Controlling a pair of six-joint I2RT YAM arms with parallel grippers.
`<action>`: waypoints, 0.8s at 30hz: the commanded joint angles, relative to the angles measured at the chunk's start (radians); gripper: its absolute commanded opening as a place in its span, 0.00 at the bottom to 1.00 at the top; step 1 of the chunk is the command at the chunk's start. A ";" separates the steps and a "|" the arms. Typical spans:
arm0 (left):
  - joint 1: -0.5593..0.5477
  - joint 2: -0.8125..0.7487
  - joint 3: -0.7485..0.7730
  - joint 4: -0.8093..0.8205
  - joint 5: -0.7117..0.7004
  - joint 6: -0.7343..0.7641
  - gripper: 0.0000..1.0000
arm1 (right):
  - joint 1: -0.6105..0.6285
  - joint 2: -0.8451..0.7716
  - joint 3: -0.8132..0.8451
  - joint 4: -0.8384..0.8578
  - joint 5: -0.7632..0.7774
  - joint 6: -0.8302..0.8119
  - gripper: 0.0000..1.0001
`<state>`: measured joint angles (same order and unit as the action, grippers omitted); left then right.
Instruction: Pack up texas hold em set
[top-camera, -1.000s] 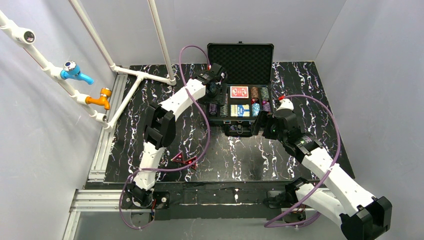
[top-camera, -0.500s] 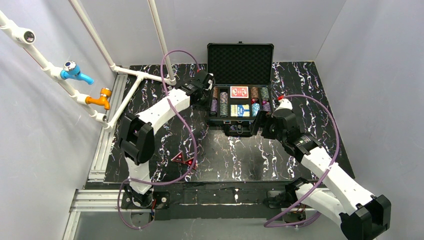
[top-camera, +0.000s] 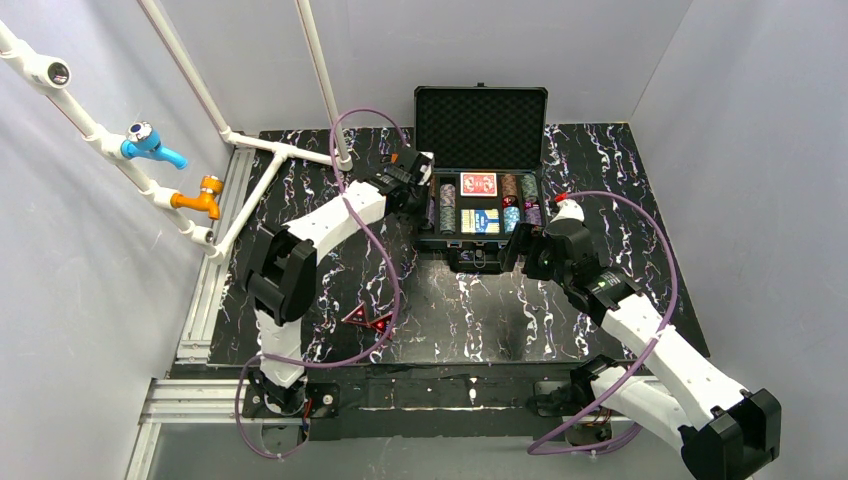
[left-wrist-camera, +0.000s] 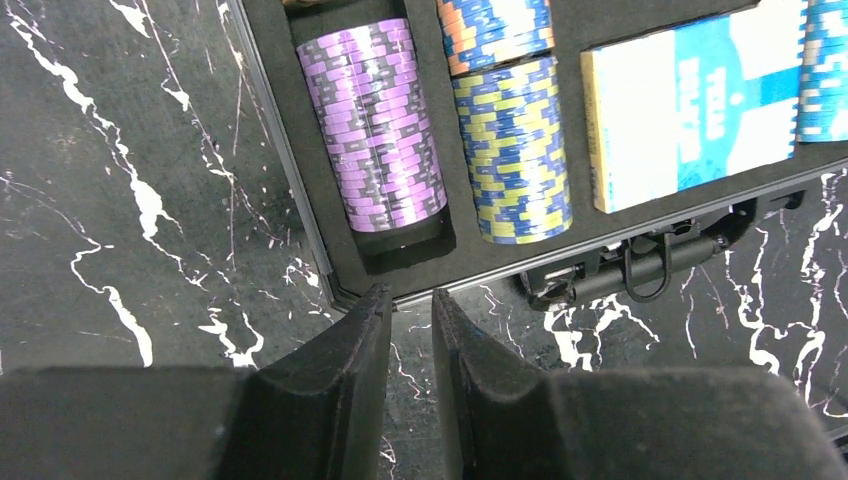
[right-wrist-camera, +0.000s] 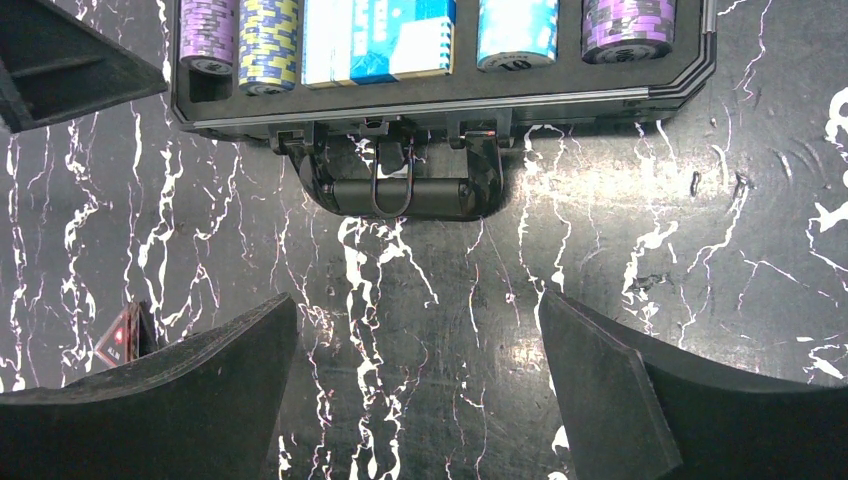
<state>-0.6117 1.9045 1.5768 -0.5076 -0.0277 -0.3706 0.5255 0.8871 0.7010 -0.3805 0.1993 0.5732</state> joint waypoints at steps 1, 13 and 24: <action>0.001 0.032 0.013 0.001 0.014 -0.013 0.20 | -0.002 -0.018 0.001 0.019 0.008 0.006 0.98; 0.013 0.214 0.200 -0.011 -0.056 0.044 0.20 | -0.002 -0.015 0.007 0.001 0.028 -0.002 1.00; 0.013 0.033 0.130 -0.026 -0.077 0.120 0.35 | -0.001 -0.027 0.002 -0.001 0.028 -0.004 1.00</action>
<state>-0.6140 2.0838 1.7161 -0.5507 -0.0467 -0.3031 0.5255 0.8822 0.7010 -0.3943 0.2104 0.5728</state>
